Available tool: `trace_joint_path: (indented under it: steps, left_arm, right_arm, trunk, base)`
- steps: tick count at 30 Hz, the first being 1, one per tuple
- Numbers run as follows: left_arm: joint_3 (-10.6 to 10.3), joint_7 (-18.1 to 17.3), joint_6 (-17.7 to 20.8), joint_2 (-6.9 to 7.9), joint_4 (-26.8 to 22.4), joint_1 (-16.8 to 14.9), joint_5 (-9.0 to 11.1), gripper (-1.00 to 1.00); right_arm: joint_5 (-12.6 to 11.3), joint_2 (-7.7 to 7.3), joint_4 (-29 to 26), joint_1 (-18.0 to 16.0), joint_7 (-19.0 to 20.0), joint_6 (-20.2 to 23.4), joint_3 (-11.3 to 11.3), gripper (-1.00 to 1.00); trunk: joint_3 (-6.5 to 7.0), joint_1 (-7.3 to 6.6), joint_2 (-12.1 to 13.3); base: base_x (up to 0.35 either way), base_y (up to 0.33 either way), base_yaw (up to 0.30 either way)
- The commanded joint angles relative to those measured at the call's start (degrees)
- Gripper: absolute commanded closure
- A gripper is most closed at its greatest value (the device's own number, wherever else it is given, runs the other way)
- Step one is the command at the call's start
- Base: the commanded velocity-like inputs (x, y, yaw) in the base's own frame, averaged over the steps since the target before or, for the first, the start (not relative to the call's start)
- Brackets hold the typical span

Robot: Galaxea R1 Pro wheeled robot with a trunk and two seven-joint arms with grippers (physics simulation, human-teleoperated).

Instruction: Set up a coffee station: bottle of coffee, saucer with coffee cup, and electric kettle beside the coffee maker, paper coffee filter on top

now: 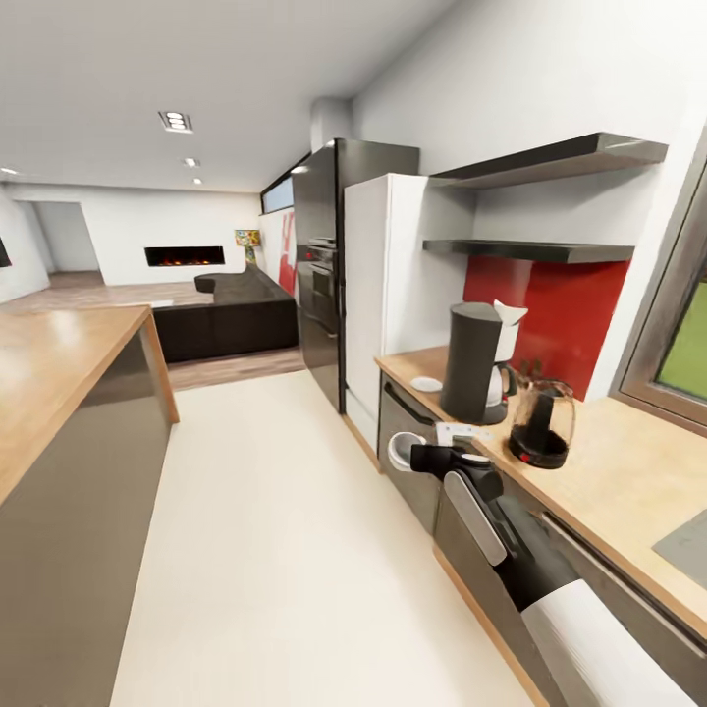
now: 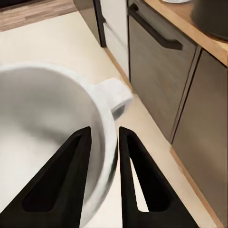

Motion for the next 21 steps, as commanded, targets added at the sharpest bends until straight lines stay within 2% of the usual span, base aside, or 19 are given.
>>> trace_joint_path:
  steps: [1, 14, 21]
  left_arm:
    - [0.44, 0.1, -0.23, 0.0, 0.11, -0.05, -0.6, -1.0]
    - [0.38, -0.02, -0.25, 0.0, 0.1, -0.05, -0.6, -1.0]
    - [0.28, -0.02, -0.23, 0.06, 0.1, -0.19, -0.64, -1.0]
  right_arm:
    - [-0.68, -0.07, -0.08, -0.03, -0.41, 0.04, 0.15, 1.0]
    - [-0.65, -0.12, 0.01, -0.03, -0.41, 0.04, 0.12, 1.0]
    - [-0.44, -0.31, 0.28, -0.03, -0.32, 0.04, 0.22, 1.0]
  trunk:
    - [-0.02, 0.04, -0.03]
    - [-0.02, 0.04, -0.03]
    - [-0.02, 0.04, -0.03]
  base:
    - [0.241, 0.238, 0.28]
    - [0.262, 0.217, 0.271]
    - [0.322, 0.09, 0.031]
